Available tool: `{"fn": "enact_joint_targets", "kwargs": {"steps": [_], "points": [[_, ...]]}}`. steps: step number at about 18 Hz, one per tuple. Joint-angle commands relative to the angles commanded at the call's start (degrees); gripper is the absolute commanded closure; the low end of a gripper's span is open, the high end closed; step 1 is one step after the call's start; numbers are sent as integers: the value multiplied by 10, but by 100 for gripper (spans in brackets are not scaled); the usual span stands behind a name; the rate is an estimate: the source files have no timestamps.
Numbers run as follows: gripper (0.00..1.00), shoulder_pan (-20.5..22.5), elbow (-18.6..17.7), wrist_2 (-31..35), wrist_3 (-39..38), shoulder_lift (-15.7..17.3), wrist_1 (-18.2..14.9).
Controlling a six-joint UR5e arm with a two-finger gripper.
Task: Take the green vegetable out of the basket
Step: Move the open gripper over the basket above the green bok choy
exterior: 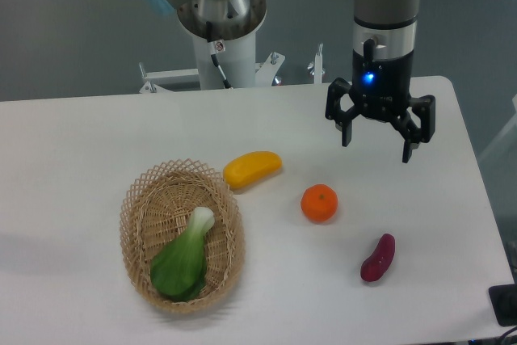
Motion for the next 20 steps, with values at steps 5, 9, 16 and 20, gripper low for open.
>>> {"fn": "enact_joint_targets", "kwargs": {"steps": [5, 9, 16, 20], "points": [[0, -1, -7, -2, -31, 2, 1], [0, -12, -8, -9, -76, 5, 2], [0, -81, -24, -8, -188, 5, 0], [0, -132, -79, 1, -235, 3, 1]]}}
